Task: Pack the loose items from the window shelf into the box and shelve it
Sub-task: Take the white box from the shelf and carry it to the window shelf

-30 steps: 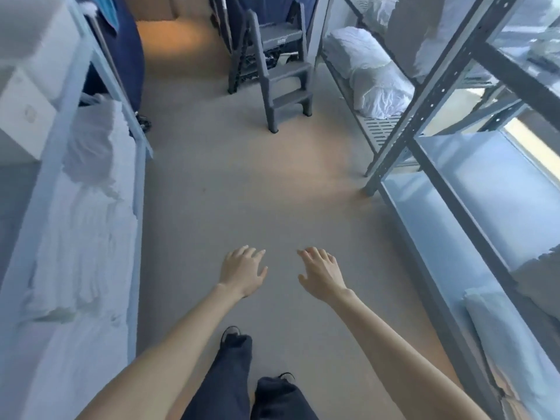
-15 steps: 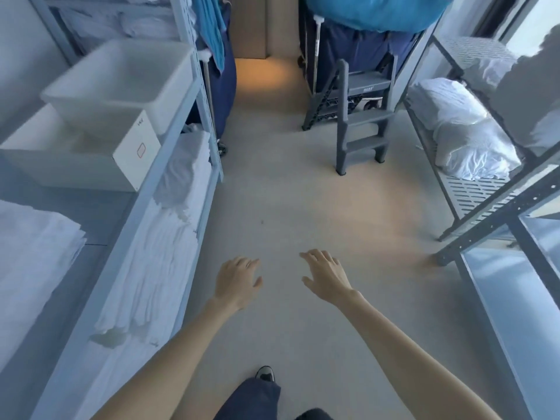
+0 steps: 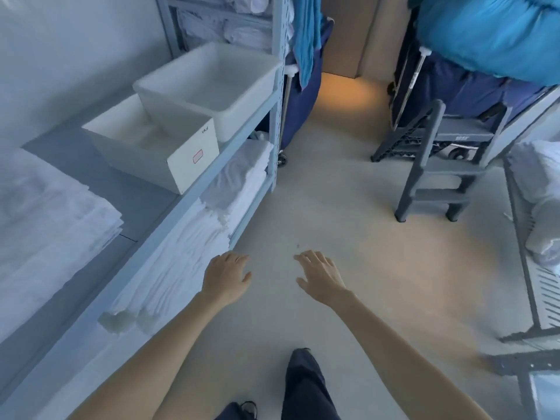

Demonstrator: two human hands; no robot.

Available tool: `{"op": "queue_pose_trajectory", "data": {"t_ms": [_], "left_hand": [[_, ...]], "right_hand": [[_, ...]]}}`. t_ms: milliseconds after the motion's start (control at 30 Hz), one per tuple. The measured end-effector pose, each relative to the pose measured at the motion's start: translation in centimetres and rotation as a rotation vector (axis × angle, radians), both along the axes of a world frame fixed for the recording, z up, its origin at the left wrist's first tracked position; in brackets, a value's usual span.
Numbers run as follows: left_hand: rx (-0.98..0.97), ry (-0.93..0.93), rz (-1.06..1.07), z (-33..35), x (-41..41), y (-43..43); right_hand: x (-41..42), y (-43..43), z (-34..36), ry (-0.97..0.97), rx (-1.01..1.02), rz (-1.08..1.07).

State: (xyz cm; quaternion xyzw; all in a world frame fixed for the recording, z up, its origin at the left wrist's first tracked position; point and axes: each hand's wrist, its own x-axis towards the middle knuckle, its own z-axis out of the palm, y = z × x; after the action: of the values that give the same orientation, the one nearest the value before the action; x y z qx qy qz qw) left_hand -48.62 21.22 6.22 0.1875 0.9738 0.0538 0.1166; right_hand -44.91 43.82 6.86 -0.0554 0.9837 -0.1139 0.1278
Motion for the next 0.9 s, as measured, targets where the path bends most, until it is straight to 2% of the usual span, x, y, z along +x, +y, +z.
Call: {"op": "queue_pose_trajectory", "data": {"t_ms": [133, 333, 600, 900], "left_hand": [[0.029, 0.063, 0.116, 0.9, -2.7, 3.0], [0.04, 0.063, 0.308, 1.5, -4.6, 5.6], [-0.018, 0.063, 0.495, 1.7, -6.0, 3.2], [-0.01, 0.109, 0.594, 2.2, -12.2, -0.3]], "right_hand": [[-5.3, 2.8, 1.3, 0.029, -0.001, 0.119], [-11.7, 4.6, 2.5, 0.056, 0.022, 0.306], [-17.2, 2.0, 2.2, 0.051, 0.011, 0.498], [-24.3, -3.0, 2.6, 0.126, -0.015, 0.632]]}}
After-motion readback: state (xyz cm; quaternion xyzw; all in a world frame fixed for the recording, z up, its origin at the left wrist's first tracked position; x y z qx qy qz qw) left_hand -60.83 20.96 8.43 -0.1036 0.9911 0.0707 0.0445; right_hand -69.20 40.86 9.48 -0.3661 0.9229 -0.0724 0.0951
